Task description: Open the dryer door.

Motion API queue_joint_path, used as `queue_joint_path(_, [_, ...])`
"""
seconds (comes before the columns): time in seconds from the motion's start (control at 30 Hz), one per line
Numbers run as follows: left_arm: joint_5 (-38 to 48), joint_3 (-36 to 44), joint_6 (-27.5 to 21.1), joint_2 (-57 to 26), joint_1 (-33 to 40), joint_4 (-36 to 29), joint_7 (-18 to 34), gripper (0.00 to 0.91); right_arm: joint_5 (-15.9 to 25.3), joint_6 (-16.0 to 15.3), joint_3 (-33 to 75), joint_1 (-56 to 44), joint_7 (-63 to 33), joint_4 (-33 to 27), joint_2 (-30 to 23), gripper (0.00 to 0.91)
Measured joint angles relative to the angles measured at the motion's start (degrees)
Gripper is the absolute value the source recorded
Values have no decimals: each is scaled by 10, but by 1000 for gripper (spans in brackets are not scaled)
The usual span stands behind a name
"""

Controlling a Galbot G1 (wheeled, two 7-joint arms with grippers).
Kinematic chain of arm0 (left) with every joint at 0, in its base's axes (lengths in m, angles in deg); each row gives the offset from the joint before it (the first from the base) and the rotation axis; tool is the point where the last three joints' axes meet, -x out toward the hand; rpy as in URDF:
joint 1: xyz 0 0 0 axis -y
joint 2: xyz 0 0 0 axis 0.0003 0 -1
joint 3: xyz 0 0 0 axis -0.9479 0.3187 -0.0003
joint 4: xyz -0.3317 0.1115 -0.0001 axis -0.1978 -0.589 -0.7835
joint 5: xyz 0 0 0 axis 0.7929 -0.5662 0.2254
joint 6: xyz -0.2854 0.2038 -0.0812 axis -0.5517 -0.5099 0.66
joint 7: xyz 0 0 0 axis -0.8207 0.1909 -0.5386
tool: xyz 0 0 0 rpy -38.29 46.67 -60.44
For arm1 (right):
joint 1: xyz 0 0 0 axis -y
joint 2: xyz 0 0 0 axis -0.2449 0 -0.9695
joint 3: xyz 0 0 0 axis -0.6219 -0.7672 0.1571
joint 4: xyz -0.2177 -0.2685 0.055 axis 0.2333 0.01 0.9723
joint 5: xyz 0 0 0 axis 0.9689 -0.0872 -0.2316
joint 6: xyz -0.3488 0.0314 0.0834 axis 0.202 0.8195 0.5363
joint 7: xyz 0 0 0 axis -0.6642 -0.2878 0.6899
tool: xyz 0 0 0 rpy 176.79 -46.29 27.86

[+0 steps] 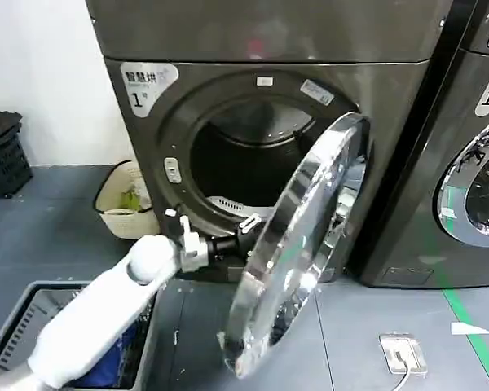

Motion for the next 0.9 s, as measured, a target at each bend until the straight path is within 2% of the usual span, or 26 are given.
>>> queue_joint_path(0.17, [-3, 27, 0, 26, 20, 20, 1, 907, 32, 2, 35, -2, -36, -21, -16, 907])
queue_joint_path(0.33, [-9, 53, 0, 56, 40, 42, 6, 907, 63, 24, 63, -4, -62, -48, -25, 907])
queue_joint_path(0.6, [-18, 93, 0, 109, 72, 84, 18, 907, 75, 44, 97, -3, -107, -82, -30, 907])
queue_joint_path(0.9, [-23, 127, 3, 181, 102, 140, 20, 907, 74, 62, 123, -11, -114, -66, -30, 907])
